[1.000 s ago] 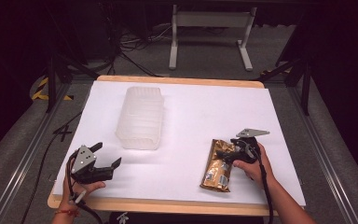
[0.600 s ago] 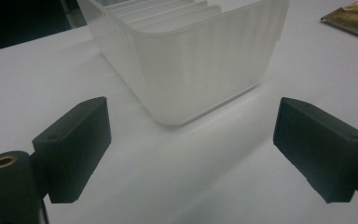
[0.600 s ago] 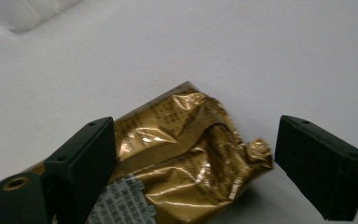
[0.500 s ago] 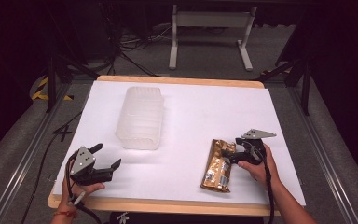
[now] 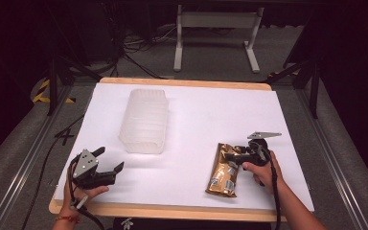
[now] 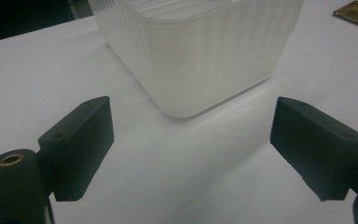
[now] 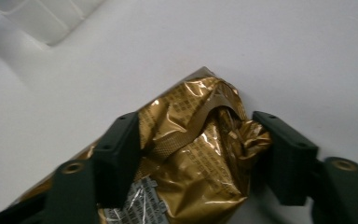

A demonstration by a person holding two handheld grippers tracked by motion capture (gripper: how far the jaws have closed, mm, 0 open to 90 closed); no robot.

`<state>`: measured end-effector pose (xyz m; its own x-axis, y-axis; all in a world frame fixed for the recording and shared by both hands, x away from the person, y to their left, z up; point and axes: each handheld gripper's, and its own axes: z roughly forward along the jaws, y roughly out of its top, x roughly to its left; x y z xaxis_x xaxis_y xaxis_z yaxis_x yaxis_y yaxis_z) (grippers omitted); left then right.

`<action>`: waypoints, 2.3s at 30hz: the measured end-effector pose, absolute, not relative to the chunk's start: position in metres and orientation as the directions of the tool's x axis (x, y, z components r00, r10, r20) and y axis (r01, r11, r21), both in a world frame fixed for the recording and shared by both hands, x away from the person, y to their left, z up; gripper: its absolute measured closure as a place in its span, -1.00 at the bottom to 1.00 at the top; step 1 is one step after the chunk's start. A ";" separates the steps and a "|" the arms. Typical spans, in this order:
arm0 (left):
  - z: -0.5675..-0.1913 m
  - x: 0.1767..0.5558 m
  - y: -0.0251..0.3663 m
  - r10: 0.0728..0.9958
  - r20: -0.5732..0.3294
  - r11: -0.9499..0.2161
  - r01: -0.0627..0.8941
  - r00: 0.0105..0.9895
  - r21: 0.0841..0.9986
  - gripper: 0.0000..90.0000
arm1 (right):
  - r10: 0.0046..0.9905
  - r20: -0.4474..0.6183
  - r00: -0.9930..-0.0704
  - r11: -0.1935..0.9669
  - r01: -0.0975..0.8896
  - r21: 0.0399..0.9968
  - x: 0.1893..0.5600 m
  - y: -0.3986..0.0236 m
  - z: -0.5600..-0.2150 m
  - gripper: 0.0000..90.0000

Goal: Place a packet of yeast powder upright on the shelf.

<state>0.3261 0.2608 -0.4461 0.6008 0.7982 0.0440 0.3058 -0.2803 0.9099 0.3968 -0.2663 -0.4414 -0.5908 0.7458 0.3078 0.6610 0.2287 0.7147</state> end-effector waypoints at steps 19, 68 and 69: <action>-0.446 0.327 0.263 0.795 0.035 -0.281 0.316 0.605 0.906 -0.69 | 0.706 0.264 -0.657 0.203 0.545 0.813 0.388 -0.274 -0.417 0.86; -0.446 0.320 0.265 0.807 0.002 -0.247 0.335 0.591 0.909 -0.73 | 0.563 -0.078 -0.823 0.318 0.129 0.939 0.401 -0.218 -0.286 0.92; -0.446 0.319 0.265 0.807 -0.002 -0.246 0.338 0.591 0.908 -0.73 | 0.551 -0.078 -0.831 0.314 0.120 0.942 0.405 -0.213 -0.282 0.92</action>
<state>0.3195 0.2654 -0.4464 0.5912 0.8065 -0.0018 0.3381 -0.2458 0.9085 0.4053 -0.2130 -0.2817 -0.8311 0.5506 -0.0778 0.1197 0.3137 0.9419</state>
